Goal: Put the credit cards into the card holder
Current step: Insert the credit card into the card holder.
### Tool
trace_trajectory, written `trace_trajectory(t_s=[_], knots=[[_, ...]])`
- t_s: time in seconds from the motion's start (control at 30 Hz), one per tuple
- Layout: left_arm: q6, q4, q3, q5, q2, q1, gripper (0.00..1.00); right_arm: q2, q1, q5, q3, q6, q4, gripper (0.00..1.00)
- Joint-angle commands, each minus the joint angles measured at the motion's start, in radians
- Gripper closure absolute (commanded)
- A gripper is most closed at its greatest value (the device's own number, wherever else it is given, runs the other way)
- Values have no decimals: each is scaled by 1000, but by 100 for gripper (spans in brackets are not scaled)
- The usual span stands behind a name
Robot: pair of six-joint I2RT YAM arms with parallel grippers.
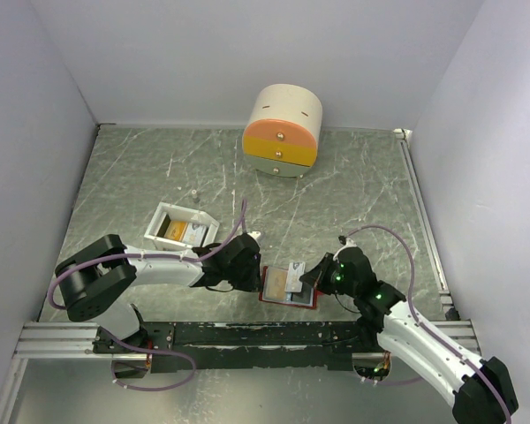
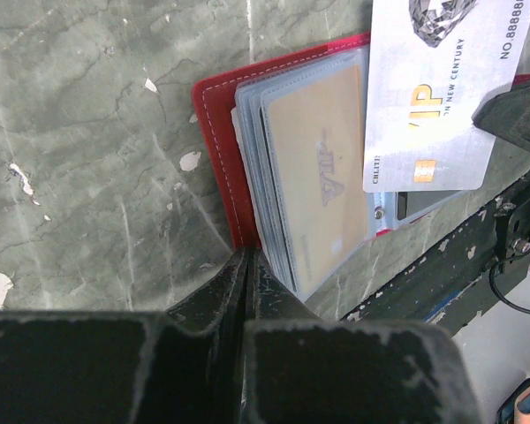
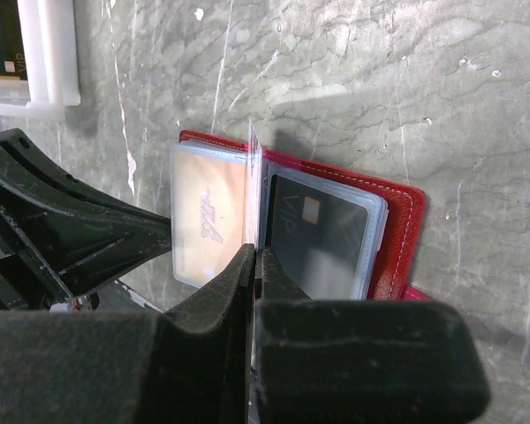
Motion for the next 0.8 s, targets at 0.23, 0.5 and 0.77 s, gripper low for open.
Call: trace_trajectory(t_s=[0.23, 0.5, 0.77], knots=[[-2, 19, 12, -8, 27, -19, 90, -48, 8, -11, -34, 5, -49, 100], [-5, 23, 12, -6, 29, -20, 90, -26, 13, -19, -40, -2, -48, 100], [-5, 23, 14, -7, 33, -22, 90, 9, 26, -45, -47, 9, -20, 100]])
